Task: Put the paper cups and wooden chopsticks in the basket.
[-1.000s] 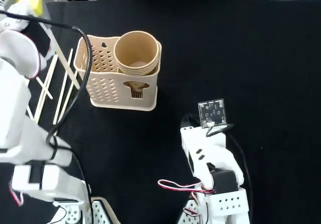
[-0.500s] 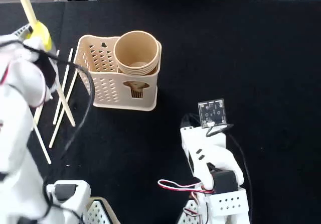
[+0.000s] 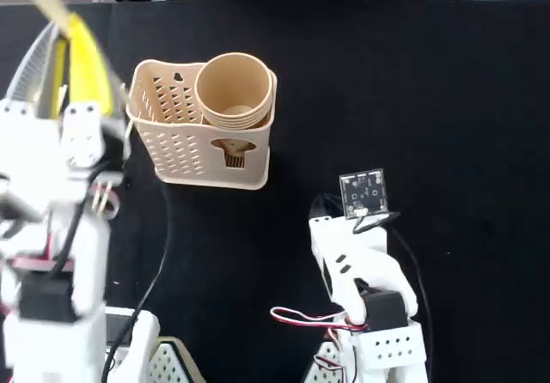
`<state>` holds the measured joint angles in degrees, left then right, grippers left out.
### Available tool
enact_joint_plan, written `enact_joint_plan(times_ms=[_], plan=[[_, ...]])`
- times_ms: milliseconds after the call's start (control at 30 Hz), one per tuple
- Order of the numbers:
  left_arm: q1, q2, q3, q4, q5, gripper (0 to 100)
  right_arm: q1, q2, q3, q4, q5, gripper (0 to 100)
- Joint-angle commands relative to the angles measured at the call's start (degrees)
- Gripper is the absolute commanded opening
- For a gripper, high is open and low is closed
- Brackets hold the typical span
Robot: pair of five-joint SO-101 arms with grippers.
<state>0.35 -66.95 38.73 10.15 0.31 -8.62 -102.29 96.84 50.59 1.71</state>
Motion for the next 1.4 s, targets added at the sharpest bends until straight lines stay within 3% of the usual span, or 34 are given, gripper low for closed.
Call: enact_joint_plan(times_ms=[0, 167, 367, 567, 633, 800, 1067, 1233, 1367], plan=[[1.71, 3.25, 0.31, -5.80, -0.70, 3, -0.35, -0.57, -0.04, 0.26, 0.53, 1.5], [1.36, 14.24, 0.92, -10.29, 0.18, 3, -0.35, -0.57, -0.04, 0.26, 0.53, 1.5], [-4.00, 22.86, 0.84, -14.77, 9.32, 3, -0.35, -0.57, -0.04, 0.26, 0.53, 1.5], [-5.76, 27.25, 0.84, -11.34, 13.71, 3, -0.35, -0.57, -0.04, 0.26, 0.53, 1.5], [-5.58, 26.99, 0.48, -7.12, 13.19, 4, -0.35, -0.57, -0.04, 0.26, 0.53, 1.5], [-3.82, 24.35, -4.26, 10.29, 13.10, 18, -0.35, -0.57, -0.04, 0.26, 0.53, 1.5], [-4.53, 20.84, -17.98, 31.21, 12.40, 19, -0.35, -0.57, -0.04, 0.26, 0.62, 1.5], [-11.12, 20.66, -28.88, 47.82, 8.97, 19, -0.35, -0.57, -0.04, 0.26, 0.62, 1.5], [-21.76, 25.05, -35.65, 57.05, 7.82, 19, -0.35, -0.57, -0.04, 0.26, 0.62, 1.5]])
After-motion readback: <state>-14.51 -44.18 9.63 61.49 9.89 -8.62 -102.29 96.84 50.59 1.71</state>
